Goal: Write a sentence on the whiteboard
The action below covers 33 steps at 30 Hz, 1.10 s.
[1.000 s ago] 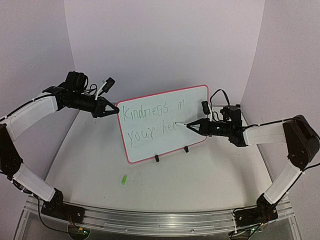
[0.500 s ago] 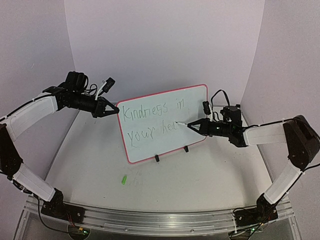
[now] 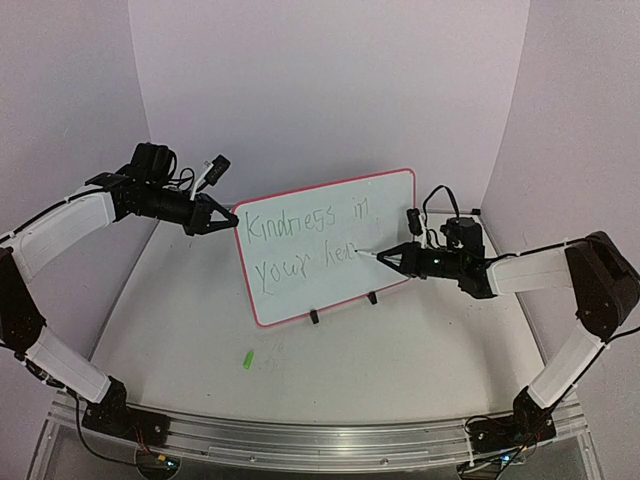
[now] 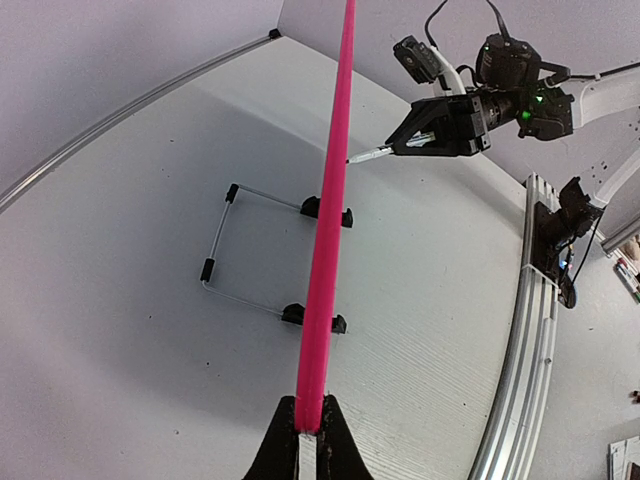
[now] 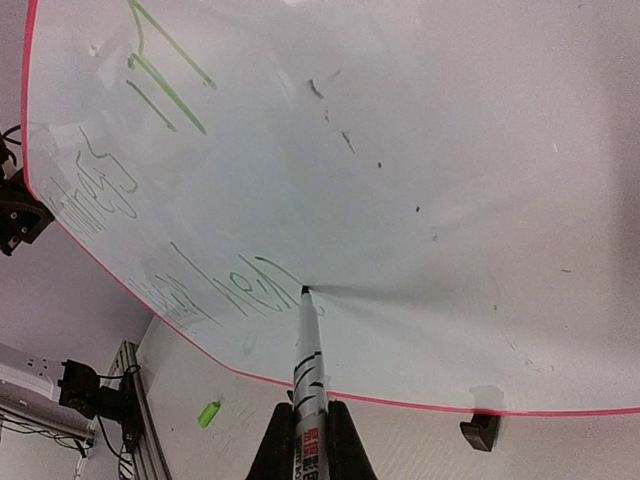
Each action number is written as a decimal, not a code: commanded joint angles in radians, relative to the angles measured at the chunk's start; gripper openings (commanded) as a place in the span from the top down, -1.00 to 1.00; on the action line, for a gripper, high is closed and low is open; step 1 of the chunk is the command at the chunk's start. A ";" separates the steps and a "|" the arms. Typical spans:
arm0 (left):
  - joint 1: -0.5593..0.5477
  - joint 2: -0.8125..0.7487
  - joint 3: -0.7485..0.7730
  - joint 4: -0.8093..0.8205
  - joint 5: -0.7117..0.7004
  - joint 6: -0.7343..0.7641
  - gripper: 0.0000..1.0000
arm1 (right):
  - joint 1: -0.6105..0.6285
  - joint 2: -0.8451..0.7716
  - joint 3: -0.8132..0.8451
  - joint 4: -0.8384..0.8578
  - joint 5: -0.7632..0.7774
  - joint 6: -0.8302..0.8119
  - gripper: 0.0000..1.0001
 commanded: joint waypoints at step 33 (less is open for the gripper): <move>-0.019 -0.019 0.009 -0.013 0.011 0.013 1.00 | -0.006 -0.028 0.043 0.041 0.027 0.043 1.00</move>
